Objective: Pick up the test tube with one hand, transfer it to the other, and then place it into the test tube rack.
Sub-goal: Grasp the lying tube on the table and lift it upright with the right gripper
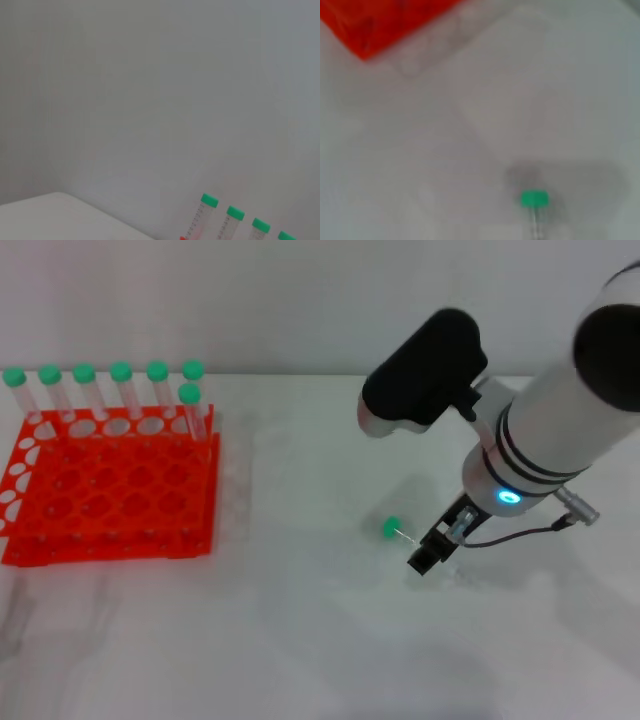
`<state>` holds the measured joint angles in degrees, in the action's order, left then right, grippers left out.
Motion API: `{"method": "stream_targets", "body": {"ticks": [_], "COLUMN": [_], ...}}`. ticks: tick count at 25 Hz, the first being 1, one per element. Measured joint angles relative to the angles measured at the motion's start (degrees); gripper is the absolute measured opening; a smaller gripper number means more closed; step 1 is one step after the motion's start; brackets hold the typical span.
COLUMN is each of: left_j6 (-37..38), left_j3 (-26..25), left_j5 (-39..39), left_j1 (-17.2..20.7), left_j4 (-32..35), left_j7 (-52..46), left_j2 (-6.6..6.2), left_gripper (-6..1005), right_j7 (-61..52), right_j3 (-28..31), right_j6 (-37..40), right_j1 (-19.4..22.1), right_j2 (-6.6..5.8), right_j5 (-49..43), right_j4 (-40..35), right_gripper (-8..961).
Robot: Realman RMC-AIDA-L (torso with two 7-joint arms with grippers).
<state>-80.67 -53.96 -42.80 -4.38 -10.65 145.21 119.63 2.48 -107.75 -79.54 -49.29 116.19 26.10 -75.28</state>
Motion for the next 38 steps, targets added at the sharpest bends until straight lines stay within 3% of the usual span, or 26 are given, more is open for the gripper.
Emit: {"method": "stream_targets", "body": {"ticks": [12, 17, 31, 38], "left_j6": [0.0, 0.0, -0.2, -0.2], "left_j3": [0.0, 0.0, 0.0, 0.0], "left_j5": [-0.3, -0.1, -0.1, -0.1], "left_j1": [-0.1, -0.1, -0.1, -0.1], "left_j4": [-0.2, -0.4, -0.4, -0.4], "left_j7": [0.0, 0.0, -0.7, -0.9], "left_j2": [-0.02, -0.02, -0.01, -0.02], "left_gripper": [857, 855, 851, 849], "right_j7": [2.0, 3.9, 6.2, 6.3], "right_j3": [-0.6, -0.6, -0.9, -0.6], "right_j6": [3.3, 4.8, 5.4, 5.2], "right_j1": [-5.1, -5.3, -5.5, -5.8], "right_j2": [0.0, 0.0, 0.01, -0.28], "right_j5": [4.0, 5.9, 6.1, 5.8], "right_j4": [14.0, 17.1, 19.6, 19.7], "right_gripper": [757, 529, 425, 297]}}
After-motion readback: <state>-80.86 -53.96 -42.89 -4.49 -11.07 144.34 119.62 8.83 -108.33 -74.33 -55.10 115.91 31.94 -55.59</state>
